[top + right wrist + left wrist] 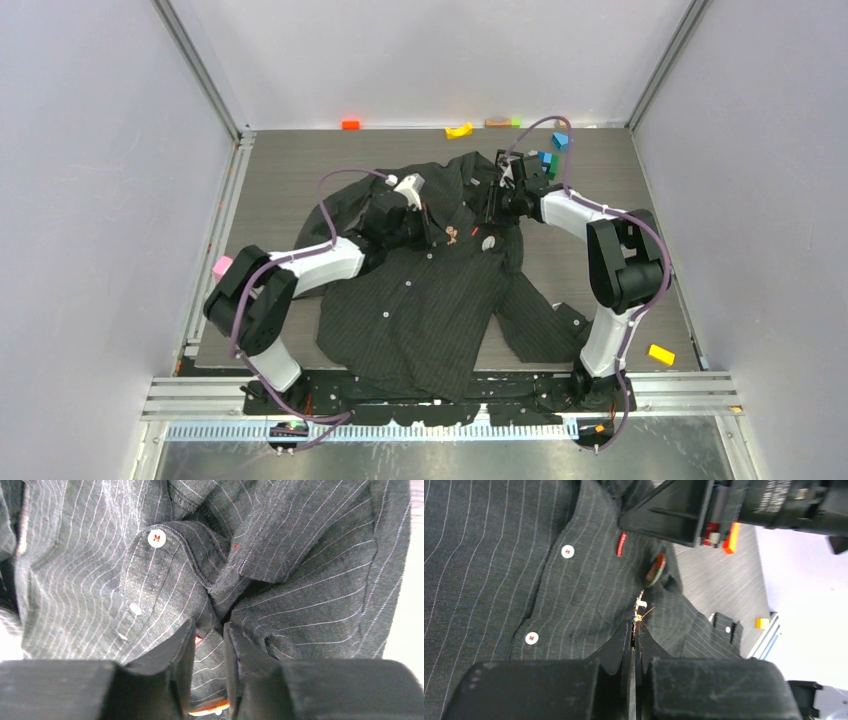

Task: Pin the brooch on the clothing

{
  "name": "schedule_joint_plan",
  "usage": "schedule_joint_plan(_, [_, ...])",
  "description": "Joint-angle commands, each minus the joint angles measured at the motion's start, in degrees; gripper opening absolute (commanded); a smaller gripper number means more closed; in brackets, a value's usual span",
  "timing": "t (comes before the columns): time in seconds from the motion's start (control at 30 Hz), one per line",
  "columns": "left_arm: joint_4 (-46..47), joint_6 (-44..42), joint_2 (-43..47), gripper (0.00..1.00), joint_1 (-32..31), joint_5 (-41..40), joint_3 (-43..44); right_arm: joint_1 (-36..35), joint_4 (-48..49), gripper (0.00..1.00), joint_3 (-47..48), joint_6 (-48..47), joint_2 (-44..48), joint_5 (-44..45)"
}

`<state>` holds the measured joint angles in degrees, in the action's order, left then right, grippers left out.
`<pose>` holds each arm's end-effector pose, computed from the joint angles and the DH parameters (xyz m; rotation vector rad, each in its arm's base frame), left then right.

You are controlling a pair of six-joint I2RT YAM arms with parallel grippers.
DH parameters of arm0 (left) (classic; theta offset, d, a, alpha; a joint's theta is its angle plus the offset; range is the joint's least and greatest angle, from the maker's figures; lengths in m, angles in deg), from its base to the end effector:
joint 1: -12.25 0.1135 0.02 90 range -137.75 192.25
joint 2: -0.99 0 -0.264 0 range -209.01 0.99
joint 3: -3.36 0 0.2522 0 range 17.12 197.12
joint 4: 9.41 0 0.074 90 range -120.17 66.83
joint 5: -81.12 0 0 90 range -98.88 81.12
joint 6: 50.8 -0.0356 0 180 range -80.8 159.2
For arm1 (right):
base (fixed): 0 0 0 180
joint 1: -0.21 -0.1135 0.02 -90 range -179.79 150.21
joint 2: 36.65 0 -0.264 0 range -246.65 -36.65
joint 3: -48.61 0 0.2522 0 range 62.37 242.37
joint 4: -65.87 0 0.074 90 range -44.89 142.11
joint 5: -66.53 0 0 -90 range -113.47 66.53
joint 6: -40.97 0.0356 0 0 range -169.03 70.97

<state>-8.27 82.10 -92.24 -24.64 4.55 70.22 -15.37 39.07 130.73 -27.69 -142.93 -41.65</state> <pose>0.2822 -0.2222 0.2188 0.0482 2.1834 -1.0827 0.3746 0.1160 0.1799 -0.0161 2.5175 0.6636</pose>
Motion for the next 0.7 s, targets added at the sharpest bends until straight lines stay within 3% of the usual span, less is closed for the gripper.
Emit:
schedule_joint_plan(0.0, [5.0, -0.7, -3.3, 0.00, -0.9, -4.8, 3.4, 0.2, 2.9, 0.25, 1.9, -0.6, -0.7, -2.2])
schedule_joint_plan(0.1, [4.7, -1.4, -5.7, 0.00, -1.6, -6.9, 4.6, 0.3, 3.5, 0.06, 1.6, 0.2, 0.1, -3.8])
schedule_joint_plan(0.17, [4.3, -1.7, -7.0, 0.00, -1.8, -8.3, 5.2, 0.3, 4.5, 0.02, 0.6, 0.8, 1.5, -4.8])
schedule_joint_plan(0.67, [-1.2, -4.4, -12.2, 0.00, -2.8, -7.7, 11.4, 0.2, 11.1, 0.01, -7.9, 3.4, 11.6, -12.0])
